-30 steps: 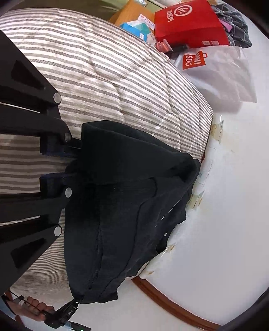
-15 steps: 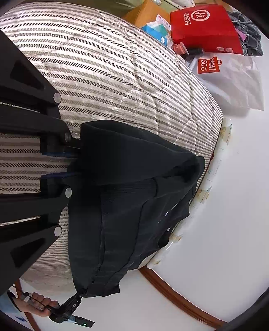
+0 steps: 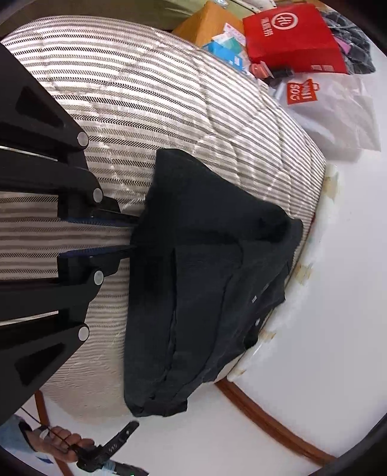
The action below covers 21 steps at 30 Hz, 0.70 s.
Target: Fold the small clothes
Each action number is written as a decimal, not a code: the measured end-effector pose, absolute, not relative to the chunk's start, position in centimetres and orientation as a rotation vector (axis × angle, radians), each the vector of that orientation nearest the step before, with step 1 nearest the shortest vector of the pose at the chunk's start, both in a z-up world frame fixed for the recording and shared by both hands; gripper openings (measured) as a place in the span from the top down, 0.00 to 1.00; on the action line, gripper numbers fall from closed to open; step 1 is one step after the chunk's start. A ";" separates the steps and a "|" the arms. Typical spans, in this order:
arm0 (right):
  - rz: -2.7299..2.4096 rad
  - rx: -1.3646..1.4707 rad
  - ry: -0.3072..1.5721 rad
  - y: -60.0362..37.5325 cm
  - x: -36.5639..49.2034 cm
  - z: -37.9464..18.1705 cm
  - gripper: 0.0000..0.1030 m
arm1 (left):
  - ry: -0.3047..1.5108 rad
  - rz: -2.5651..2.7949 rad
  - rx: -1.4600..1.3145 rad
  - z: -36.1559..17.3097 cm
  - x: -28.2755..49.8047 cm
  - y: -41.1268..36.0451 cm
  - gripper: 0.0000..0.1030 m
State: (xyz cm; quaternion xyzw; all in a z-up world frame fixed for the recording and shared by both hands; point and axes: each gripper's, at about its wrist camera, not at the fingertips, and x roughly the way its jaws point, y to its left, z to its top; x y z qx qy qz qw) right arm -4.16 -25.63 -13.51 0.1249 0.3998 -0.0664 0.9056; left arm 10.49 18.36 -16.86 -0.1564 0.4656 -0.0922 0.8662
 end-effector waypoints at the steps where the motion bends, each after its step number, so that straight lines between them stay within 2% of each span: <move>1: -0.117 0.234 0.828 -24.7 -3.9 -13.8 0.76 | 0.963 -0.200 -0.313 -16.4 10.2 18.2 0.87; 8: -0.054 0.234 0.878 -22.8 -1.3 -16.2 0.83 | 0.925 -0.294 -0.265 -14.9 10.3 16.0 0.87; 21: -0.117 0.211 0.921 -24.9 1.2 -18.0 0.86 | 1.020 -0.327 -0.249 -17.3 15.5 12.2 0.87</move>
